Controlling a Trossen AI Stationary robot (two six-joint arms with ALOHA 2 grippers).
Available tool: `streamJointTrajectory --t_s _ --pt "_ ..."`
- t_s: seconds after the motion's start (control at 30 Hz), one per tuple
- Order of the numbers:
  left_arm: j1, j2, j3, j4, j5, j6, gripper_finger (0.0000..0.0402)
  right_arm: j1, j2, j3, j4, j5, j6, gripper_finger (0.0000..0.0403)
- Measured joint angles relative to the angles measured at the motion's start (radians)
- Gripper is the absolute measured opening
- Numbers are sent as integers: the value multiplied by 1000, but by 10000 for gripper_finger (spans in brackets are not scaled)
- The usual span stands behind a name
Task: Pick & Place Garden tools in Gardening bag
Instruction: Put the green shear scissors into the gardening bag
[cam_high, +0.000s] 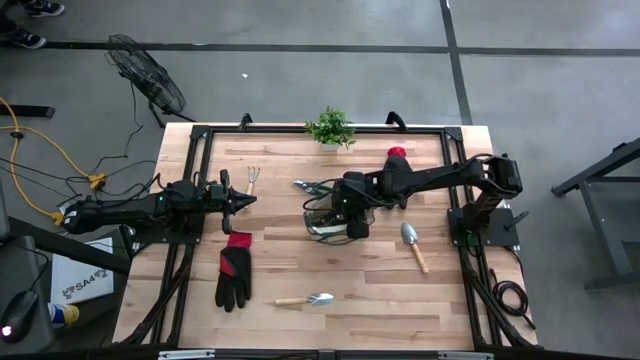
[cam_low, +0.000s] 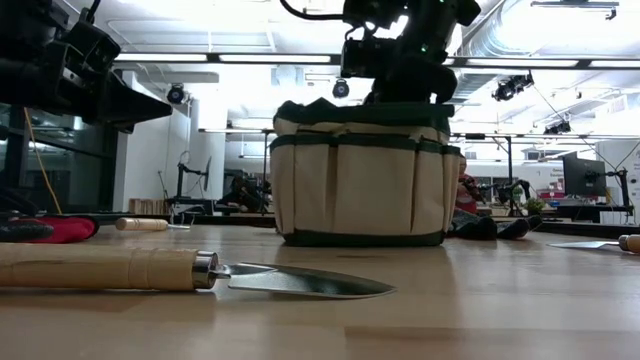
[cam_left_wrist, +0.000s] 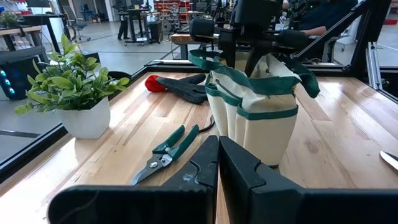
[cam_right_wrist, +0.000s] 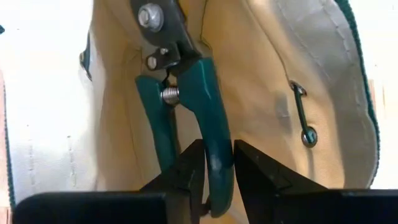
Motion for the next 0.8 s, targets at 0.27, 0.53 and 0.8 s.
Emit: streamJointTrajectory --t_s 0.27,0.53,0.8 --pt "0 0 0 0 0 0 10 0 0 0 0 0 39 78" --pt "0 0 0 0 0 0 10 0 -1 0 -1 0 139 78" --pt "0 0 0 0 0 0 10 0 -1 0 -5 -4 249 78"
